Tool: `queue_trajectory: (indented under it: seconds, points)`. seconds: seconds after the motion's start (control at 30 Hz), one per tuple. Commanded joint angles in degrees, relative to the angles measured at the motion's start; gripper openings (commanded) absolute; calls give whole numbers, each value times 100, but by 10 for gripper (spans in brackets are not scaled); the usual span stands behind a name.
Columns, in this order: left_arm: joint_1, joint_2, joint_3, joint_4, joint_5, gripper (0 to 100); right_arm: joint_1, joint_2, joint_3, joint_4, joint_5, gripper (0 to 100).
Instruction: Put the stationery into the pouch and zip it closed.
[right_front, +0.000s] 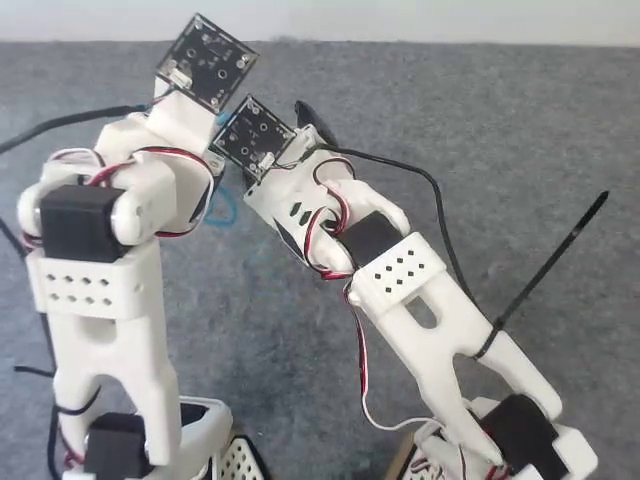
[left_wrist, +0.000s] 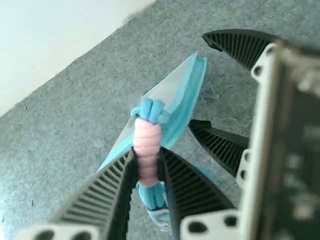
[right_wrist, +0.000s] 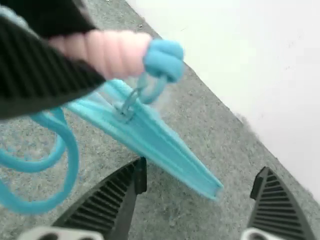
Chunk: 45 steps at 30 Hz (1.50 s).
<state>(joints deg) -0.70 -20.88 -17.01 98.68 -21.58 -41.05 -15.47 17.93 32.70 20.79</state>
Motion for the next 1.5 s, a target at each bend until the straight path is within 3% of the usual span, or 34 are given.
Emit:
queue_trajectory:
  seconds: [0.0,0.13,0.23,0.43,0.67,1.07,1.47]
  points:
    - [-26,-26,-66,185,-53,9,-48,-84,-360,-101,79,333]
    - [-26,-26,-66,193,-62,9,-48,-92,-352,-92,105,336]
    - [-26,-26,-57,202,-70,9,-40,-92,-343,198,756,344]
    - [-26,-79,321,202,-193,9,119,-180,-369,778,1301,526]
    - [9,-79,593,202,-229,9,136,-136,-334,971,1319,452]
    - [26,-545,690,185,-264,9,127,-426,475,857,809,450]
    - [396,-932,1349,193,-396,9,215,-40,-62,1516,387,449]
